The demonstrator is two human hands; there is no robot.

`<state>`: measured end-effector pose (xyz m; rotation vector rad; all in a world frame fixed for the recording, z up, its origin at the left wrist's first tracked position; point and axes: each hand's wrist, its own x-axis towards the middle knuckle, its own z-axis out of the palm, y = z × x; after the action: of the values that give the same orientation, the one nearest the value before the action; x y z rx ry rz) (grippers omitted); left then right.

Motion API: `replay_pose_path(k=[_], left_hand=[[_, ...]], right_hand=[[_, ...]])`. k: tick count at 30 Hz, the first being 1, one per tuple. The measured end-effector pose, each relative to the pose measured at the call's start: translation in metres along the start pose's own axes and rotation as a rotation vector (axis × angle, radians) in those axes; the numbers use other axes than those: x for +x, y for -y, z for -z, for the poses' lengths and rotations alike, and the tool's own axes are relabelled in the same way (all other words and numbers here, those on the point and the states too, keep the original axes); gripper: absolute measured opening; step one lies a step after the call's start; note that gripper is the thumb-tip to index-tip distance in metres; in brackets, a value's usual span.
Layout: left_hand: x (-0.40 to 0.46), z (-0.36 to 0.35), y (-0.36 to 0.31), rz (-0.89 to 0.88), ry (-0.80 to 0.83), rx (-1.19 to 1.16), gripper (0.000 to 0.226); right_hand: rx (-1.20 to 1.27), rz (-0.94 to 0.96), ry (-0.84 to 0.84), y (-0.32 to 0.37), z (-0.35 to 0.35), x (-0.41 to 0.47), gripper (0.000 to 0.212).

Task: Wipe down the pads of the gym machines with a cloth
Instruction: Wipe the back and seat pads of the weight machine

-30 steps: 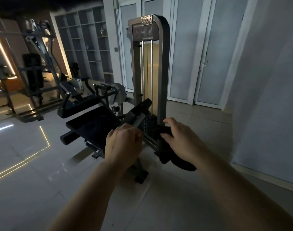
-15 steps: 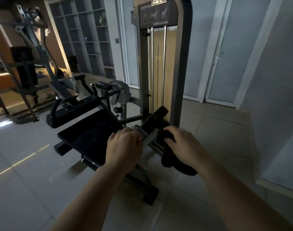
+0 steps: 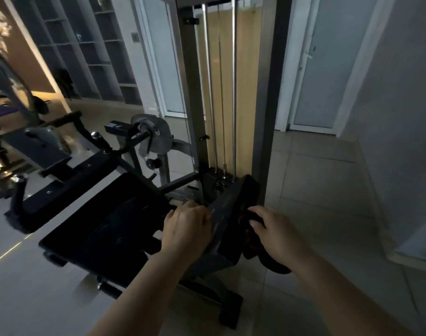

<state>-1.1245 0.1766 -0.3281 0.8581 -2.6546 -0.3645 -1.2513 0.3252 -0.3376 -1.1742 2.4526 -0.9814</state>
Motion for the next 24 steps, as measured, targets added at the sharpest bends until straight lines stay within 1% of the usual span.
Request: replay_pose_path(k=[4, 7, 8, 9, 10, 11, 12, 15, 17, 19, 21, 24], left_hand=[[0.047, -0.033, 0.023, -0.078, 0.077, -0.122, 0.025], [0.076, -0.055, 0.04, -0.15, 0.155, -0.245, 0.026], [0.085, -0.062, 0.045, -0.182, 0.186, -0.276, 0.028], [0.091, -0.068, 0.049, -0.211, 0.216, -0.299, 0.03], [0.097, -0.075, 0.053, -0.23, 0.245, -0.311, 0.034], [0.102, -0.083, 0.058, -0.233, 0.279, -0.32, 0.036], [0.105, -0.09, 0.062, -0.224, 0.318, -0.336, 0.038], [0.108, -0.112, 0.075, -0.176, 0.41, -0.44, 0.038], [0.106, -0.12, 0.079, -0.134, 0.443, -0.505, 0.039], [0.103, -0.125, 0.082, -0.097, 0.472, -0.53, 0.041], [0.103, -0.128, 0.085, -0.072, 0.486, -0.571, 0.043], [0.108, -0.132, 0.085, -0.06, 0.477, -0.621, 0.044]], right_hand=[[0.014, -0.077, -0.141, 0.007, -0.016, 0.02, 0.033], [-0.003, -0.107, -0.221, 0.017, -0.042, 0.015, 0.038], [-0.008, -0.133, -0.194, 0.021, -0.057, 0.01, 0.041], [-0.02, -0.167, -0.131, 0.025, -0.075, 0.004, 0.045], [-0.057, -0.203, -0.065, 0.028, -0.094, -0.001, 0.054], [-0.117, -0.227, -0.04, 0.029, -0.113, -0.005, 0.066], [-0.162, -0.25, -0.071, 0.029, -0.129, -0.007, 0.071], [-0.191, -0.35, -0.255, 0.027, -0.152, 0.004, 0.064], [-0.21, -0.381, -0.309, 0.024, -0.151, 0.019, 0.062], [-0.218, -0.391, -0.309, 0.021, -0.144, 0.038, 0.06], [-0.227, -0.401, -0.264, 0.013, -0.135, 0.06, 0.052], [-0.261, -0.412, -0.234, -0.006, -0.117, 0.107, 0.052]])
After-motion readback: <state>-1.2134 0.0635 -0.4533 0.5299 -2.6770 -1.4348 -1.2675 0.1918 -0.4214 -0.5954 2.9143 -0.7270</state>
